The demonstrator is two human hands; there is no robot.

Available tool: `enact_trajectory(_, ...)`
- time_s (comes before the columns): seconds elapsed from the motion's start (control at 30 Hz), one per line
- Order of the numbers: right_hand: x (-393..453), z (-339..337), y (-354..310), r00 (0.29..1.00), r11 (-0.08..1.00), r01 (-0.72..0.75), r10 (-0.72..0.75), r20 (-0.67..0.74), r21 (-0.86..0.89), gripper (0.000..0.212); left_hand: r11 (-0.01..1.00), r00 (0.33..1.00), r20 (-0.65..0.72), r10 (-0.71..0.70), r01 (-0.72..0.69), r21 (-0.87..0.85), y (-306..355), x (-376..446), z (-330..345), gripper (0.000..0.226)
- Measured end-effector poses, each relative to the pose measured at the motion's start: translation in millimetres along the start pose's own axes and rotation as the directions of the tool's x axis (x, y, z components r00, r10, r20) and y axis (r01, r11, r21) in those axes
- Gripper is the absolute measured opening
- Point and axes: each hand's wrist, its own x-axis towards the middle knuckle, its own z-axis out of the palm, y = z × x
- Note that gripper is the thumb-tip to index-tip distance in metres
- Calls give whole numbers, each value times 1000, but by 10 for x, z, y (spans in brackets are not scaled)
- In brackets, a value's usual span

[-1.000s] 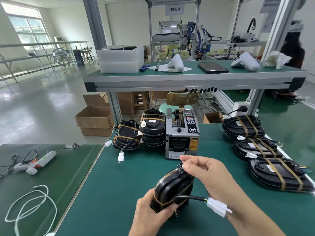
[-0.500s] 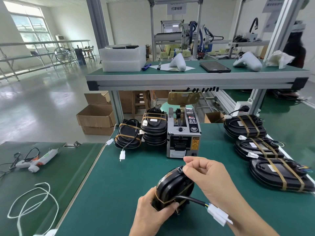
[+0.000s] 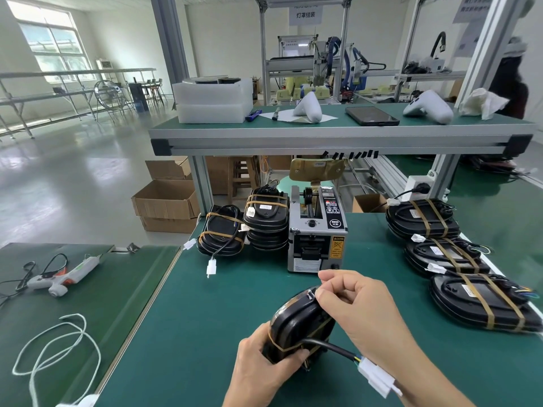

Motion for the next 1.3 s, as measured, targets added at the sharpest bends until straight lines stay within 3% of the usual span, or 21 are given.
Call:
enact_trajectory(0.57, -39, -5, -65, 999, 988, 41, -39, 12, -149, 12, 1000, 1000, -3, -10, 10, 4, -73, 3, 10, 40)
enact_trajectory(1.3, -53, 53, -95, 998, 981, 0, -12, -57, -194, 10, 1000, 1000, -6, -15, 15, -15, 3, -6, 7, 39)
